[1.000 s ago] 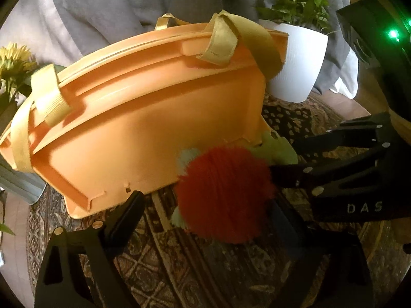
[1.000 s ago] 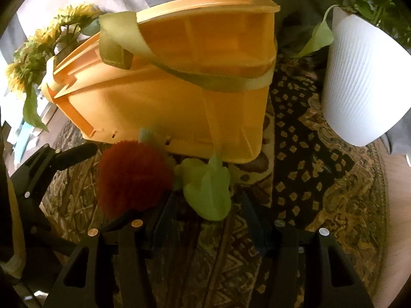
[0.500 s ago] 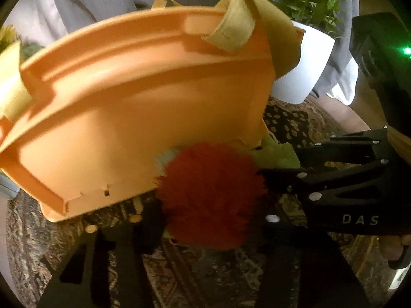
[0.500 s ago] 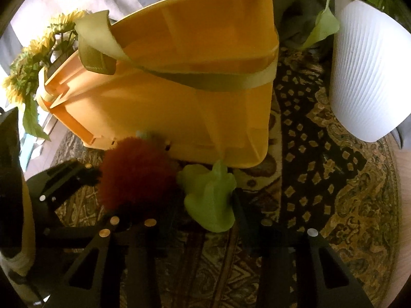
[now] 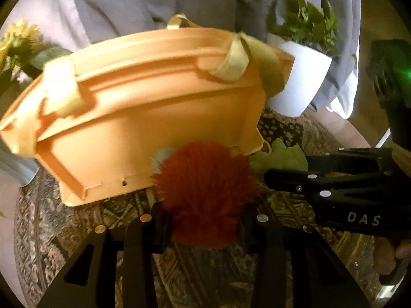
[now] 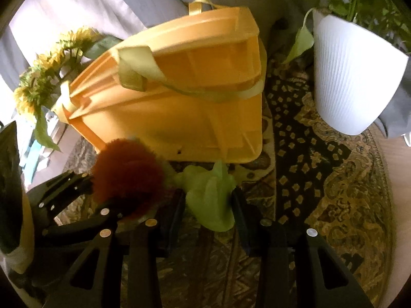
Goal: Organize soft objects
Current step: 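Grasp the red pompom with the left tool while the right tool grasps the green frog, then lift the pompom and frog and carry both over the crate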
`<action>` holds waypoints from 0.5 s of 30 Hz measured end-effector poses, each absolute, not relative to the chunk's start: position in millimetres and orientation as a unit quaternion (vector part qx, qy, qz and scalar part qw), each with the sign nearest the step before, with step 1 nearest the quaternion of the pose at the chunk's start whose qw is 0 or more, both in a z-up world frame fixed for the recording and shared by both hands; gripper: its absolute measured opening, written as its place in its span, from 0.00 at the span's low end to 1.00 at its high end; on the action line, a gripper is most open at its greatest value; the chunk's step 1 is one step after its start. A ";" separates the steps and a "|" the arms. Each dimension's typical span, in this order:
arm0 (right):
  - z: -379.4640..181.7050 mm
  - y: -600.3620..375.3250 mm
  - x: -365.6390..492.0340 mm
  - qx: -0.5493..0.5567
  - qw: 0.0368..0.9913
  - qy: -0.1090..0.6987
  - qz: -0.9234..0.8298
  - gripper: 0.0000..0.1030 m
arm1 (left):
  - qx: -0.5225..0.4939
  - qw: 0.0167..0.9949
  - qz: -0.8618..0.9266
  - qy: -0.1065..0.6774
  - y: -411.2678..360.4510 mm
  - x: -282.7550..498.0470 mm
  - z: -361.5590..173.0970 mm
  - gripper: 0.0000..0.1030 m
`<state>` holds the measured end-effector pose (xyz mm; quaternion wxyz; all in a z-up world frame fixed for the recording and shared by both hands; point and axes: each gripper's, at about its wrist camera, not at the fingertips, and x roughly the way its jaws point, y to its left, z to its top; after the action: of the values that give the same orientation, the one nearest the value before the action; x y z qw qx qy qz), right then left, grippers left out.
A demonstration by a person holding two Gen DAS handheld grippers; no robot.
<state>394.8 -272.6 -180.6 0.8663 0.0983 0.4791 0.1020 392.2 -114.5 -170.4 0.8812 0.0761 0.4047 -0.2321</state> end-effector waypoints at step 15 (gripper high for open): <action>-153.0 -256.1 372.0 0.089 0.887 0.442 0.105 0.29 | 0.054 0.910 -0.183 0.367 -86.4 360.3 -129.1 0.38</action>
<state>372.0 -256.1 -153.0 0.8866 0.0889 0.4416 0.1050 360.3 -86.4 -129.1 0.9104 0.0537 0.3672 -0.1828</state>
